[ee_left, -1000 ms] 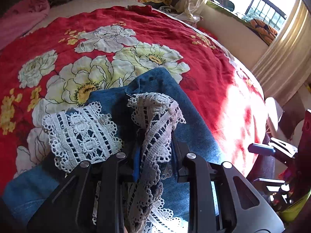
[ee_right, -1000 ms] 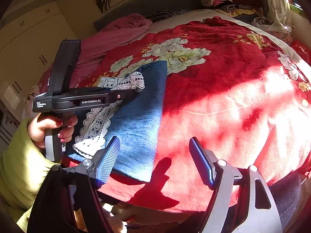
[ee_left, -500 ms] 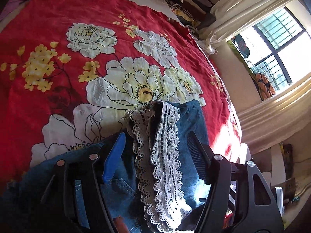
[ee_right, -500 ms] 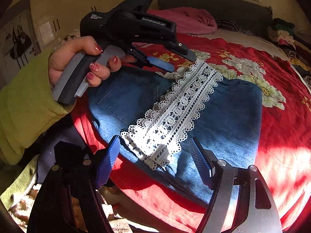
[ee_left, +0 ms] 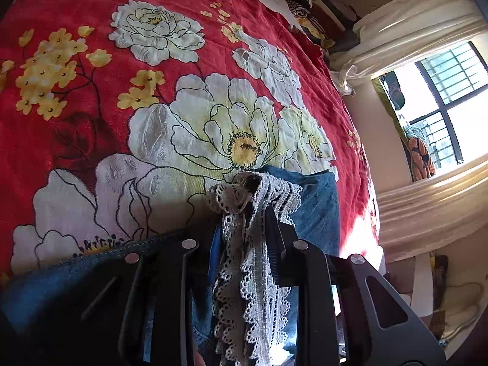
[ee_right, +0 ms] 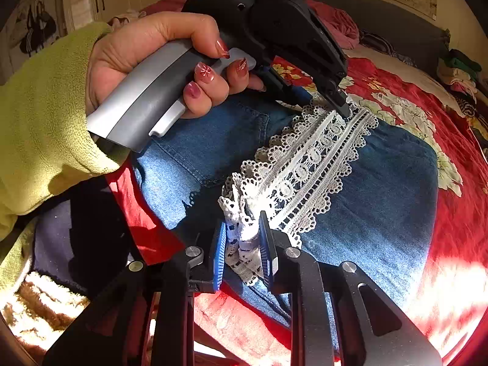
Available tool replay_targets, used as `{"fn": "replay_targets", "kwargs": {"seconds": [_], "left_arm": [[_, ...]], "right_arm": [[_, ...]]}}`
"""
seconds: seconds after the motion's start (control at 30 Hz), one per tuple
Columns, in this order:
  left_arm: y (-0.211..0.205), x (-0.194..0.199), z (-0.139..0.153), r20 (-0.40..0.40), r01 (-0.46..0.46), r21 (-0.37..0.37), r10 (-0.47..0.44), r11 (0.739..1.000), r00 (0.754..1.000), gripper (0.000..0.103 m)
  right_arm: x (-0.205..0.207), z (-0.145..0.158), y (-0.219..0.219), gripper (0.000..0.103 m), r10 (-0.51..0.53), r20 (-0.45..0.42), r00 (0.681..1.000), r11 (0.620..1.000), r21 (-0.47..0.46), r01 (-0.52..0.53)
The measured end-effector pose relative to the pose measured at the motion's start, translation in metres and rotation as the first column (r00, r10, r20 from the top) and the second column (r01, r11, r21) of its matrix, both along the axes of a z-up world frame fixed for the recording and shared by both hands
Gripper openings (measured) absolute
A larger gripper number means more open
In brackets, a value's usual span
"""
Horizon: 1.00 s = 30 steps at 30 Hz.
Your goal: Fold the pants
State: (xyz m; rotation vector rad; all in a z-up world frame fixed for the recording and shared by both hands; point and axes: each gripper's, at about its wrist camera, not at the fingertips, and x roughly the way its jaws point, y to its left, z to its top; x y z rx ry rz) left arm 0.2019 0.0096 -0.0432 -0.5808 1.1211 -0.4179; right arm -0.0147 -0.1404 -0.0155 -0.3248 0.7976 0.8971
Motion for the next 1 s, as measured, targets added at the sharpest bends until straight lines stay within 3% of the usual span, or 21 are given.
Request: {"fn": "replay_targets", "kwargs": {"seconds": [0.17,0.37,0.47,0.57,0.63,0.77,0.87,1.0], "left_arm": [[0.007,-0.014,0.004,0.041,-0.001,0.010,0.001,1.000,0.999,0.017],[0.007,-0.015,-0.008,0.046,-0.009,0.042,0.007,0.999,0.999,0.019],[0.003,-0.015,-0.007,0.065,-0.001,0.078,-0.004,0.997,0.998,0.020],[0.002,-0.018,-0.004,0.086,-0.003,0.092,-0.005,0.996,0.996,0.020],[0.002,-0.021,0.000,0.098,-0.005,0.102,-0.005,0.995,0.995,0.021],[0.002,-0.031,0.009,0.132,-0.018,0.135,0.000,0.991,0.991,0.025],[-0.001,-0.044,0.019,0.174,-0.028,0.180,-0.004,0.983,0.985,0.032],[-0.011,-0.069,0.027,0.215,-0.026,0.264,-0.033,0.964,0.976,0.035]], "right_arm": [[-0.004,-0.009,0.001,0.019,0.041,-0.033,0.999,0.999,-0.008,-0.041],[-0.007,-0.020,0.009,0.029,0.042,-0.054,0.998,0.999,-0.015,-0.043],[-0.008,-0.013,0.003,0.039,0.039,-0.086,0.996,0.999,0.026,-0.037],[-0.006,0.003,-0.018,0.040,0.030,-0.139,0.990,0.991,0.131,-0.012],[-0.005,0.016,-0.035,0.041,-0.017,-0.127,0.992,0.984,0.175,0.040],[0.013,0.024,-0.070,0.044,-0.176,-0.107,0.979,0.965,0.176,0.193],[0.025,0.011,-0.082,0.045,-0.275,-0.104,0.956,0.955,0.090,0.284],[0.037,-0.019,-0.086,0.046,-0.322,-0.161,0.933,0.945,0.009,0.328]]}}
